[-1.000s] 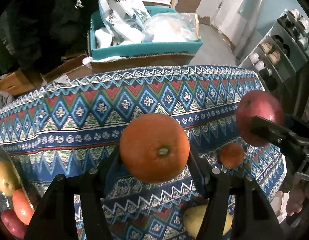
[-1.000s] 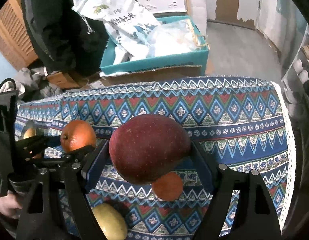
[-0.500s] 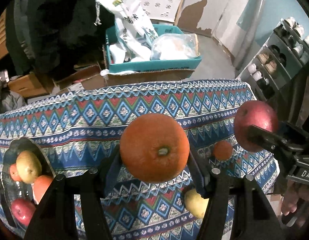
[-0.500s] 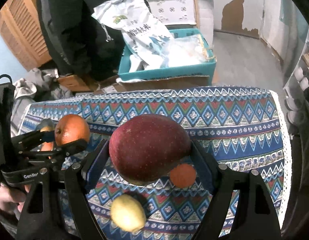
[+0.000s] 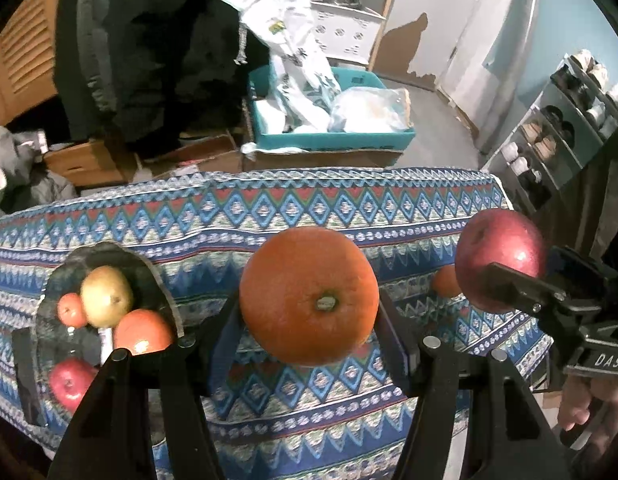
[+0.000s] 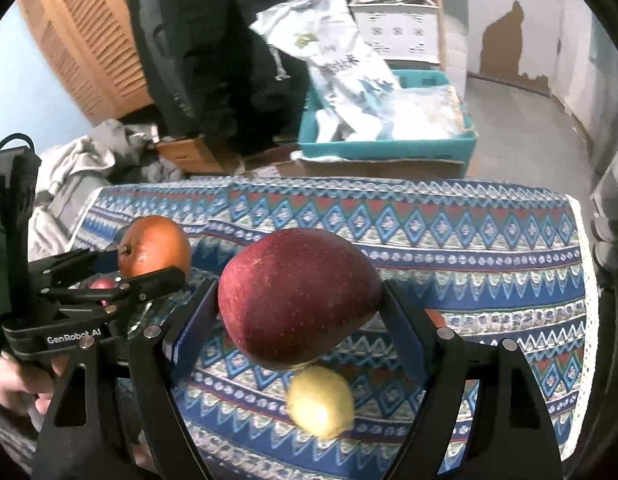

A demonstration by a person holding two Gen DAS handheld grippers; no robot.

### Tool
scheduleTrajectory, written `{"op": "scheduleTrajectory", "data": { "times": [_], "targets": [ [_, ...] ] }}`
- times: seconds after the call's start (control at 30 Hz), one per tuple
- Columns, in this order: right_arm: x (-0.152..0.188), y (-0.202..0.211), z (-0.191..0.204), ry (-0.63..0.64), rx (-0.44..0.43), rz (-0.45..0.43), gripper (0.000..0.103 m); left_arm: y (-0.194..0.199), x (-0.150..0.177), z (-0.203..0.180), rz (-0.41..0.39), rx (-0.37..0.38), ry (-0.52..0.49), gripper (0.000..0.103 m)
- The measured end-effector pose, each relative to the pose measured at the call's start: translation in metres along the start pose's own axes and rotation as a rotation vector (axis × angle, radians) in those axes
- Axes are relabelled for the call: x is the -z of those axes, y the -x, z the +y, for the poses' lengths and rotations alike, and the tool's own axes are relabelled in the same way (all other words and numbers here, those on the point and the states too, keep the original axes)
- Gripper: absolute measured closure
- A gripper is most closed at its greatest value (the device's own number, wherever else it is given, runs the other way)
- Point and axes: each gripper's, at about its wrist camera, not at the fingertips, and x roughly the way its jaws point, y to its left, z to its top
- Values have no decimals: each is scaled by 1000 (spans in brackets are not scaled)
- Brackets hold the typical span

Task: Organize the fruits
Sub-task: 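Lift the orange with the left tool while the right tool carries the red apple toward the bowl, then lower the orange into the bowl and open the left tool while the right tool releases the apple there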

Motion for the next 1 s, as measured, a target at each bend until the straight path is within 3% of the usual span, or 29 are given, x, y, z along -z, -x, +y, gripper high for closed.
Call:
{"op": "scheduleTrajectory", "data": {
  "times": [0.43,1.0],
  "targets": [
    [-13,-6,53,63,-69,-2,23,35,23,55,-34,-54,44,39],
    [-26,-45,126,167,-146,46,23,46,42,129,-35,-102,133,39]
  ]
}}
